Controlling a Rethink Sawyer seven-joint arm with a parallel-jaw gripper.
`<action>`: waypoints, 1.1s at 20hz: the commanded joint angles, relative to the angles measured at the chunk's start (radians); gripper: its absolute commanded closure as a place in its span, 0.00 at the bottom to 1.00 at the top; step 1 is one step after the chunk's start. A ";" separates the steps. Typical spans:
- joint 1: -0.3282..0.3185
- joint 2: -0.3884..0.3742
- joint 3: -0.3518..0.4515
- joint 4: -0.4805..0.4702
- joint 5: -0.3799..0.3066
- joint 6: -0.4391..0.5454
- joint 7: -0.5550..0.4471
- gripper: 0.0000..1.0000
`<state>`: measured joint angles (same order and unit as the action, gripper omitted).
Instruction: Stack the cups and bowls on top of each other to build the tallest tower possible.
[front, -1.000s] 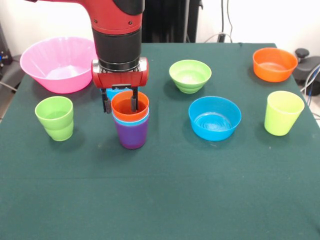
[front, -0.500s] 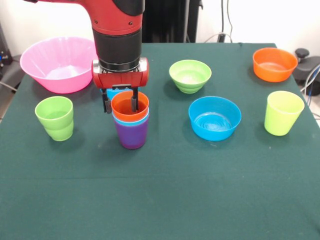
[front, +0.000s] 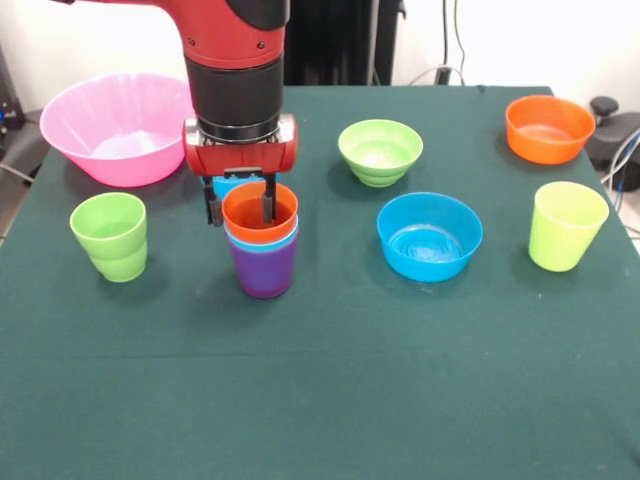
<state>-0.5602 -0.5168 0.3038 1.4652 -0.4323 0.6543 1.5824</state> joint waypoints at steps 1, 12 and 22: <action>-0.009 0.019 0.001 0.025 -0.101 -0.003 -0.095 0.00; -0.056 0.105 0.000 0.066 -0.171 -0.154 -0.060 0.00; -0.048 0.207 0.019 0.030 -0.152 -0.172 -0.014 0.00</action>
<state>-0.6249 -0.4436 0.3030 1.4740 -0.5230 0.5242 1.5824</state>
